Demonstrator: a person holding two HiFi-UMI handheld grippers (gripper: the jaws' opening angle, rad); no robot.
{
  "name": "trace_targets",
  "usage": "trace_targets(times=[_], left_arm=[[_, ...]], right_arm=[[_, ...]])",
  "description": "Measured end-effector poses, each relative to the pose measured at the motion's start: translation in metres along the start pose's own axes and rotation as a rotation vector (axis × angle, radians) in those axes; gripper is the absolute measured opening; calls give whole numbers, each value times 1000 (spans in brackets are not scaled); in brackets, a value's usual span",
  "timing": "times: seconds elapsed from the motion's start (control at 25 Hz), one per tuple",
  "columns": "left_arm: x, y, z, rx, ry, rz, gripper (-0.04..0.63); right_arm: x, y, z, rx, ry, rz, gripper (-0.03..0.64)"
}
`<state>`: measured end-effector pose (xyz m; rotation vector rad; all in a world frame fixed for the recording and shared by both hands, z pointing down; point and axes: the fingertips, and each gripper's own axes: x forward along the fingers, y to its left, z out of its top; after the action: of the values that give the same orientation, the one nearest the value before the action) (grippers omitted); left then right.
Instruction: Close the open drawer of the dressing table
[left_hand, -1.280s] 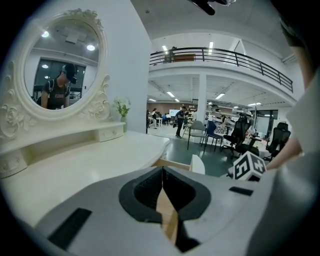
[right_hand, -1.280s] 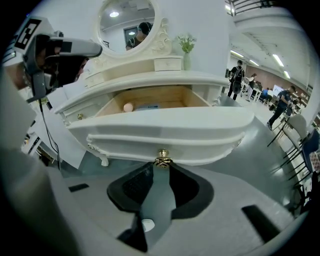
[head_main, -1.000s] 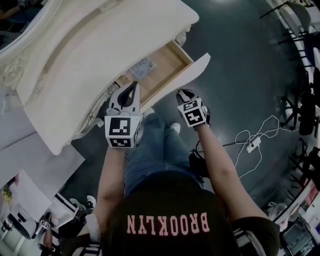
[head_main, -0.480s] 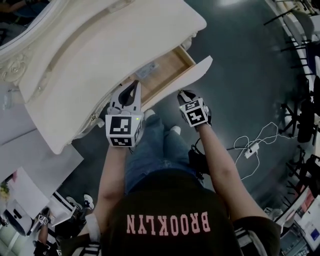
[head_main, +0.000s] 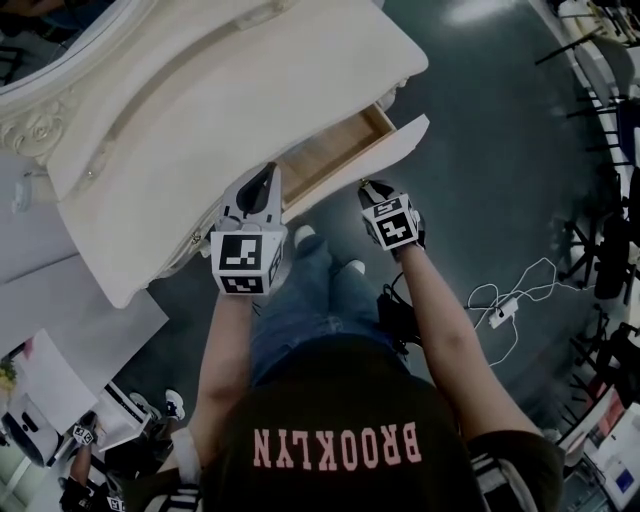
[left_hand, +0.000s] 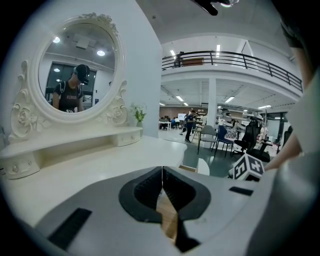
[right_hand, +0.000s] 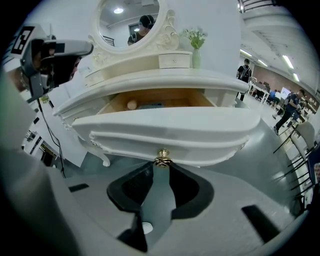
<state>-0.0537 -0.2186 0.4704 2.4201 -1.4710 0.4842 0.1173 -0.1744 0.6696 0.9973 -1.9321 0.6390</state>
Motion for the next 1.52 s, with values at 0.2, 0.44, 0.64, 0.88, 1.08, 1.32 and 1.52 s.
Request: trace_targets(times=[0.2,0.44,0.64,0.88,1.08,1.32,1.52], left_arm=[[0,13,0,-4,-2,13,5],[1,29,2,-5,-6,24,5],[2,43,4,-8,-9,43,5],[3,59,5,-12,-9,69,5],[4,69,7,-17,-12,83,5],[5,73,7,-19,-12,91,5],[4,75,8,-16,-14,93,5]], right_arm=[[8,1,14,1,-4,-2,90],[18,1,31,-10,-3,-5,89],[27,0,45,-26,-5,-7,89],[38,-1,64,-64,-3,-2,87],[43,-1,71,-85,6,-7,74],[48,0,78,-92,11,5,74],[52,1,85,-88,13,9,74]])
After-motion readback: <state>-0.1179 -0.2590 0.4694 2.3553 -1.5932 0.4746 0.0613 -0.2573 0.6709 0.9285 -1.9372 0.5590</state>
